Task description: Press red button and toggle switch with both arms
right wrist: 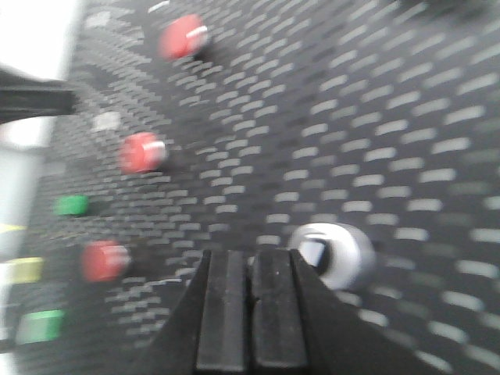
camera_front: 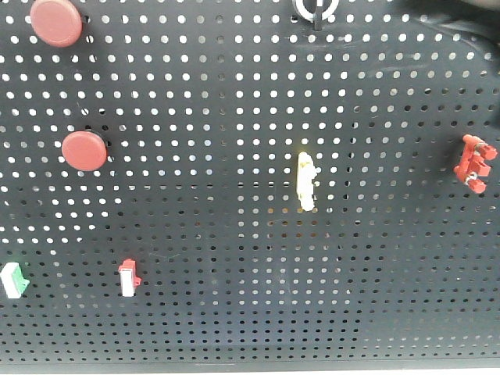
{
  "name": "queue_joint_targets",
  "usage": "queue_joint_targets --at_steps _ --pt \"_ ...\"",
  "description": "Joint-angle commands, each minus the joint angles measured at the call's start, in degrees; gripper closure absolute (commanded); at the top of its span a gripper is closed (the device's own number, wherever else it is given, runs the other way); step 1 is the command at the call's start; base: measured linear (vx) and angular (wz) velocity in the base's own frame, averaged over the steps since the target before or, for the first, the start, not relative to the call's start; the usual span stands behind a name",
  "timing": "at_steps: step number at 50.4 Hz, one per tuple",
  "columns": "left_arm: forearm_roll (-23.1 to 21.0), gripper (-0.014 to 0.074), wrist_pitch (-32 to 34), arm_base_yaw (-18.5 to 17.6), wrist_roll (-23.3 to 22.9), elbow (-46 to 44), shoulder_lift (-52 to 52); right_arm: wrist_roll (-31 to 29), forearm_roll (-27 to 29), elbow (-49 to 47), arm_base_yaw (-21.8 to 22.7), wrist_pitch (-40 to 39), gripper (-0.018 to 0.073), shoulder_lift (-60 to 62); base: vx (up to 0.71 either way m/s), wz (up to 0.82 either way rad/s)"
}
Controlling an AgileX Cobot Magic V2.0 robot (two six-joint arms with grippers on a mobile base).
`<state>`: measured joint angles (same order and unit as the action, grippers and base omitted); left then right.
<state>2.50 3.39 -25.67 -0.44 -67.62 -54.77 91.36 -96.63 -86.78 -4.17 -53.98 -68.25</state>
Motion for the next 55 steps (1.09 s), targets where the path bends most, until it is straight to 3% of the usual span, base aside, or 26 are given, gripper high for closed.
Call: queue_joint_targets --at_steps 1,6,11,22,28,36,55 --pt "-0.2 0.0594 3.8 -0.4 -0.5 -1.4 0.4 2.8 2.8 -6.4 -1.7 -0.6 0.0563 -1.7 0.00 0.00" --pt "-0.2 0.0594 3.8 -0.4 -0.5 -1.4 0.4 2.4 0.8 -9.6 -6.8 2.4 0.0563 -3.6 0.00 0.00" --pt "-0.2 0.0594 3.7 -0.4 -0.5 -1.4 0.4 2.7 -5.4 -10.1 -14.0 9.6 0.0563 -4.3 0.00 0.00" --pt "-0.2 0.0594 3.7 -0.4 -0.5 -1.4 0.4 3.9 -5.4 -9.4 -27.7 34.2 0.0563 -7.1 0.00 0.00" --pt "-0.2 0.0594 3.7 -0.4 -0.5 -1.4 0.4 1.9 -5.4 -9.4 -32.7 43.4 0.0563 -9.8 0.00 0.00" --pt "-0.2 0.0594 3.7 -0.4 -0.5 -1.4 0.4 -2.4 -5.4 -9.4 -33.5 45.9 0.0563 -11.8 0.00 0.00" --pt "-0.2 0.0594 3.5 -0.4 -0.5 -1.4 0.4 -1.2 -5.3 -9.4 -33.4 44.5 0.0563 -7.3 0.00 0.00"
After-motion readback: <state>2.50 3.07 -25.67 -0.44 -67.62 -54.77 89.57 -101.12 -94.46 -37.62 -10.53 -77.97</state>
